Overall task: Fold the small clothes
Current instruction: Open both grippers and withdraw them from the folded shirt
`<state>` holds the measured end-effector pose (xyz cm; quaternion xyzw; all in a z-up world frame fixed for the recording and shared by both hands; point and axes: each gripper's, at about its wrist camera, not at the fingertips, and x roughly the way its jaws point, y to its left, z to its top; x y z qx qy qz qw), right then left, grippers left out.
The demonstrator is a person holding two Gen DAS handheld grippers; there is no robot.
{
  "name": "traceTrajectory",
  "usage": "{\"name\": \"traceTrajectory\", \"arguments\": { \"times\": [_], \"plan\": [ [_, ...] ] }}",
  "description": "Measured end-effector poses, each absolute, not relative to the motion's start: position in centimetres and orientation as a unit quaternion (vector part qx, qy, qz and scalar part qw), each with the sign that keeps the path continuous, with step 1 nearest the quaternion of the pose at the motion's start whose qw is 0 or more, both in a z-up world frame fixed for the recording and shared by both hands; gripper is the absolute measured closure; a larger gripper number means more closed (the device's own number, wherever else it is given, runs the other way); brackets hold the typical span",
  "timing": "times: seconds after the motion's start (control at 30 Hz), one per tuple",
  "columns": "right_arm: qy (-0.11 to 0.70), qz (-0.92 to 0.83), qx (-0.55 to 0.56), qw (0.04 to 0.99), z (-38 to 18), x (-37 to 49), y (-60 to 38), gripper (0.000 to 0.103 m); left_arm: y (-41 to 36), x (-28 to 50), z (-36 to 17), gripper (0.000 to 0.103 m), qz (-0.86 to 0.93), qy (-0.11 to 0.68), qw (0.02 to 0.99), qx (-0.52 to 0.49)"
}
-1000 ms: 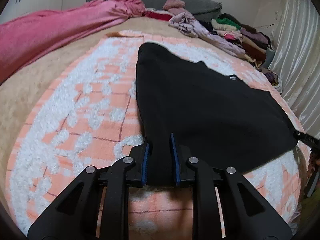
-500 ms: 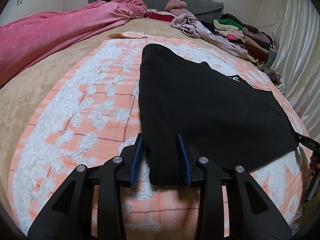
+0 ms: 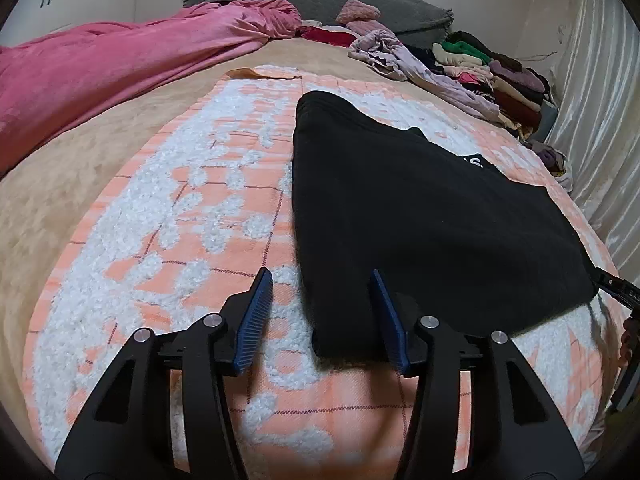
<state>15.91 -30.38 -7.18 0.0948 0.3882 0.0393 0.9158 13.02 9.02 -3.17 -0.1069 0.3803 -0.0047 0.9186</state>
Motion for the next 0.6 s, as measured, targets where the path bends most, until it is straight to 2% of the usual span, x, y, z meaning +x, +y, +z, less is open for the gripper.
{"name": "traceTrajectory", "arguments": {
  "times": [0.13, 0.17, 0.23, 0.6],
  "plan": [
    [0.381, 0.041, 0.096, 0.919, -6.5, 15.5, -30.1, 0.03, 9.1, 12.7, -3.0, 0.052, 0.0, 0.378, 0.92, -0.108],
    [0.379, 0.041, 0.094, 0.92, -6.3, 15.4, -29.9, 0.025, 9.2, 12.7, -2.9, 0.051, 0.001, 0.377, 0.92, -0.108],
    [0.371, 0.04, 0.092, 0.923, -5.9, 15.0, -29.7, 0.02, 9.4, 12.5, -2.8, 0.046, 0.002, 0.376, 0.92, -0.111],
    [0.355, 0.076, 0.071, 0.929, -3.6, 14.2, -26.4, 0.02, 10.2, 11.9, -2.3, 0.02, 0.023, 0.369, 0.923, -0.106]
  ]
}}
